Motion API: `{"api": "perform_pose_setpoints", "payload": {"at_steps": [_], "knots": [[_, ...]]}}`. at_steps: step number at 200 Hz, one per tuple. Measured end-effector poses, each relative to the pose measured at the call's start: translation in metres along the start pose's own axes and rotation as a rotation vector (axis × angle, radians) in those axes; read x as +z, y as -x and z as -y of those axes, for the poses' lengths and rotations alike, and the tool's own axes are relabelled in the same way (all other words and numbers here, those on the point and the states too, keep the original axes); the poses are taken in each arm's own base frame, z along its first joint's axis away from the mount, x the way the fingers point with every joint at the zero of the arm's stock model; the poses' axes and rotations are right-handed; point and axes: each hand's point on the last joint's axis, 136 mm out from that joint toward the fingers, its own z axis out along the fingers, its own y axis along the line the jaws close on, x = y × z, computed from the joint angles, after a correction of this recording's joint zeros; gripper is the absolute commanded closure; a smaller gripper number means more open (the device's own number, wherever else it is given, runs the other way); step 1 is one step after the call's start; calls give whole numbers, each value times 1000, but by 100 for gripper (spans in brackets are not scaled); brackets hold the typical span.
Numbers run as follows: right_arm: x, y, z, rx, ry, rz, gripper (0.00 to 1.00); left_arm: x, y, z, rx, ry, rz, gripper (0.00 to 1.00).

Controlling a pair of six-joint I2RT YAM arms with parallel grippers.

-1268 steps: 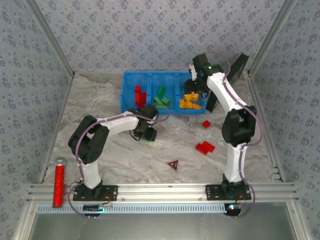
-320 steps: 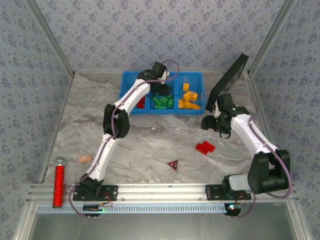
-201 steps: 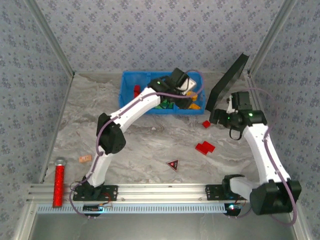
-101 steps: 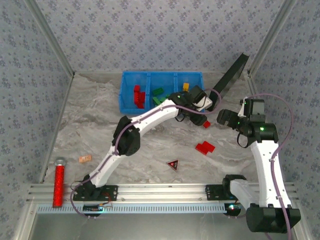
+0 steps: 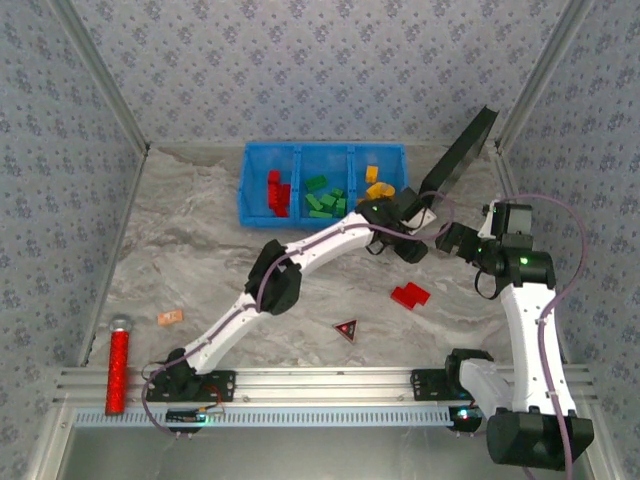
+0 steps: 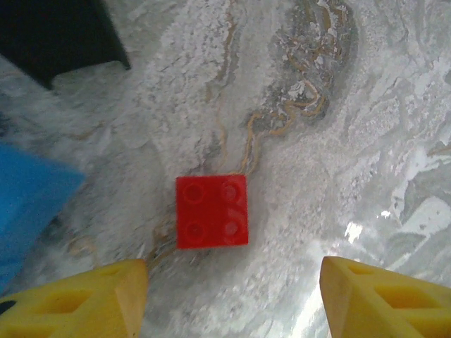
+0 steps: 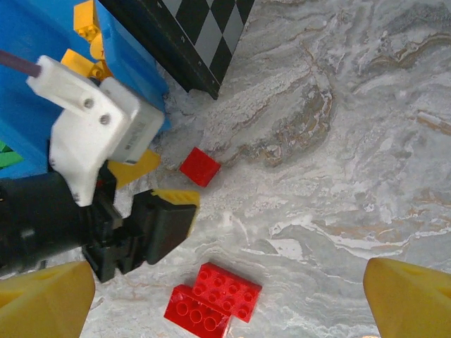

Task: Sort the legos into containers by color
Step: Pick up the lego from the middle-right of the table.

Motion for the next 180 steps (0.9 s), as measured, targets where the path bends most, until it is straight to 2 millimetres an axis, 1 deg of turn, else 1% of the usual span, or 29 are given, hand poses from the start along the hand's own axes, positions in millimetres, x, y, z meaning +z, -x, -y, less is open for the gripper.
{"api": "perform_pose_setpoints", "payload": {"at_steps": [16,41,61,86,100,127,165,180], "knots": [[2,-1,2,6,-3,-2,0,11,-3,2,-8,-4,1,33],[5,-2,3,8,-4,-1,0,22,-1,5,-21,-9,22,32],[6,-2,3,9,-1,1,0,26,8,5,-30,-11,55,32],[6,-1,1,9,7,4,0,31,13,4,-43,-9,79,31],[6,-1,0,9,14,2,0,35,13,3,-47,-5,84,31],[8,-3,-2,10,27,-12,0,46,4,-3,-63,14,66,31],[9,-4,-3,10,31,-18,0,48,7,-7,-79,42,85,31],[10,-4,-3,11,34,-22,0,49,9,-7,-86,45,90,35]]}}
